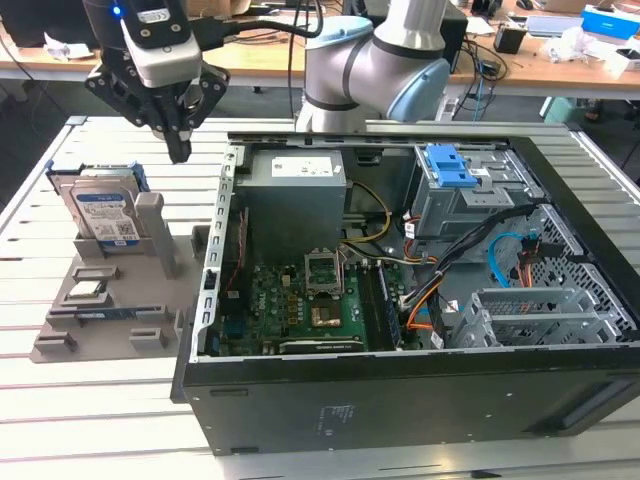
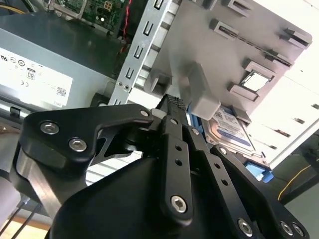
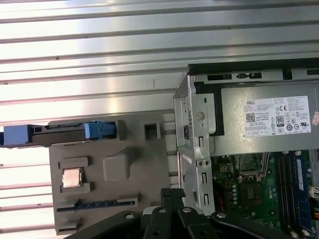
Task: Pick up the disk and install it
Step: 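Reach for the disk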
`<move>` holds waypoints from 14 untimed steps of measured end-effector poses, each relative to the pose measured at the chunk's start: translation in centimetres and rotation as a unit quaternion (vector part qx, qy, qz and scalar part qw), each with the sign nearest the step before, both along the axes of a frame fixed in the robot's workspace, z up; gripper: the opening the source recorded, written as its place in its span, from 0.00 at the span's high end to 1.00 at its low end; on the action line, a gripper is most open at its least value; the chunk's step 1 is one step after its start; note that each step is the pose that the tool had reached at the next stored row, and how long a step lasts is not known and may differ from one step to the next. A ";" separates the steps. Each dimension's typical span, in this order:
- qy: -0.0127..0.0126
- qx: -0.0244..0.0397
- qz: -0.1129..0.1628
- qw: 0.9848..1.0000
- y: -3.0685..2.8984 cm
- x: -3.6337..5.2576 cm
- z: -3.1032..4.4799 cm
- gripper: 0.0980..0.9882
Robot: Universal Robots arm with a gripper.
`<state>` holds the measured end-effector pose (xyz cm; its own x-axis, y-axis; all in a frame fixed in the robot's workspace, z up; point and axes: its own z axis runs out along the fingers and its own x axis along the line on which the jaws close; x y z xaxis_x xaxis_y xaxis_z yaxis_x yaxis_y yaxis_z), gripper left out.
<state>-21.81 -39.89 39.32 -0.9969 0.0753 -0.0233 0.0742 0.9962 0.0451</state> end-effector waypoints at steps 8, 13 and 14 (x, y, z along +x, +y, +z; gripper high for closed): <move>0.000 0.000 0.000 1.000 0.00 -3.77 -0.01 0.99; 0.000 0.000 0.000 1.000 0.00 -5.67 -0.01 0.99; 0.000 0.000 0.000 1.000 0.00 -5.97 -0.02 0.99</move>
